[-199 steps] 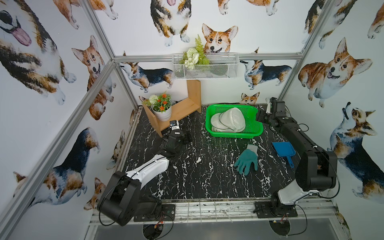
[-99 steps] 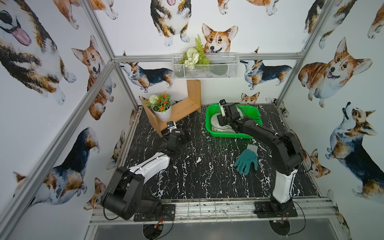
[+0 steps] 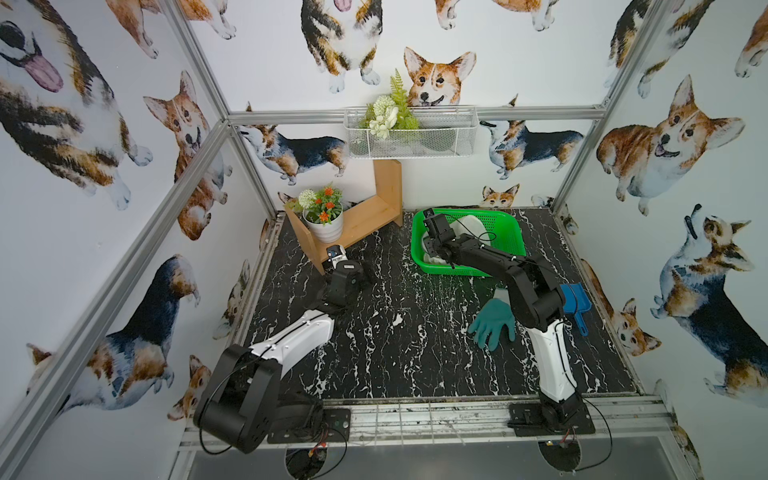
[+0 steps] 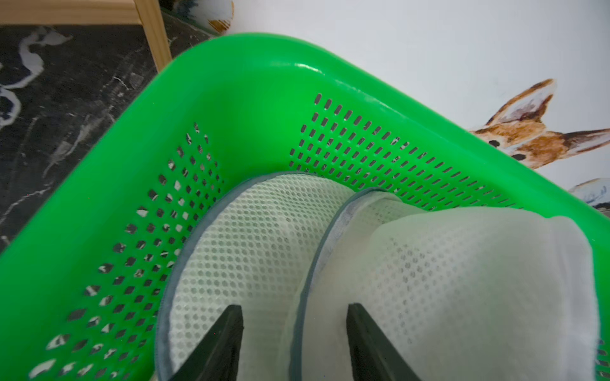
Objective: Turn the laundry bag inside out
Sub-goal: Pick up the laundry bag and place it in the bin.
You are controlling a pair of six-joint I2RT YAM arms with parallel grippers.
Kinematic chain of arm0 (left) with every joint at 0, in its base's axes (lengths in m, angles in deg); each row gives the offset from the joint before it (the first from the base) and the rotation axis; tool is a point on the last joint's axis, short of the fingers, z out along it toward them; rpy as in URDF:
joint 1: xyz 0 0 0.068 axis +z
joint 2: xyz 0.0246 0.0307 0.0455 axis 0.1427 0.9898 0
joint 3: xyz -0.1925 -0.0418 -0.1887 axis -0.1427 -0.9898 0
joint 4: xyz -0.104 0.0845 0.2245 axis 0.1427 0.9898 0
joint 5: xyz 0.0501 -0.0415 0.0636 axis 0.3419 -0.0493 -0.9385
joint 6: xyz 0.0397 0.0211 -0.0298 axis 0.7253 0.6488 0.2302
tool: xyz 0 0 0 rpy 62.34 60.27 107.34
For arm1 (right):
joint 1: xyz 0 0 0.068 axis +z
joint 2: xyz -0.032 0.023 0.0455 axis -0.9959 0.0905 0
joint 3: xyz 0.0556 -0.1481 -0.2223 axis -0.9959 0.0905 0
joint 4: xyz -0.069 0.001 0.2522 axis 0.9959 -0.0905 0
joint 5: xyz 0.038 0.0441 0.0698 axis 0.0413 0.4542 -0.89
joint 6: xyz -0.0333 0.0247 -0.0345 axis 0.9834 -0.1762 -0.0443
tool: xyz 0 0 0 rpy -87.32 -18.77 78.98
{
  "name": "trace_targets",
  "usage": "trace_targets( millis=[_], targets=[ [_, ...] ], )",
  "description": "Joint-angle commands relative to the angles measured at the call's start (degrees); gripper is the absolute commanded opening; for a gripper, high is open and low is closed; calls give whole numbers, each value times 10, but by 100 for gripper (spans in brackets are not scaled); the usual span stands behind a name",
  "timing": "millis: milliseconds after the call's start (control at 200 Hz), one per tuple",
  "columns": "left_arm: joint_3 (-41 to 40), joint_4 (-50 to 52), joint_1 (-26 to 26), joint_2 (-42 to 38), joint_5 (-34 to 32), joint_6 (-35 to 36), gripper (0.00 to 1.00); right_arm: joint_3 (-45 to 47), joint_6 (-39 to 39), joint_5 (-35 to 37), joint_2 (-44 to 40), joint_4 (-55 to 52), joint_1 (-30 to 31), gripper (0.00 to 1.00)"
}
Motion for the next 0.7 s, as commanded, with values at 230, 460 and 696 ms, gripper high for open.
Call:
trace_targets(
  millis=[230,460,696],
  targets=[
    [2,9,11,-14,14,16,88,-26,0,40,11,-8,0,12],
    [5,9,15,-21,13,23,88,-36,-13,25,-37,-17,0,0],
    [38,-5,15,-14,26,79,88,-24,-21,-51,-127,-28,-24,0]
  ],
)
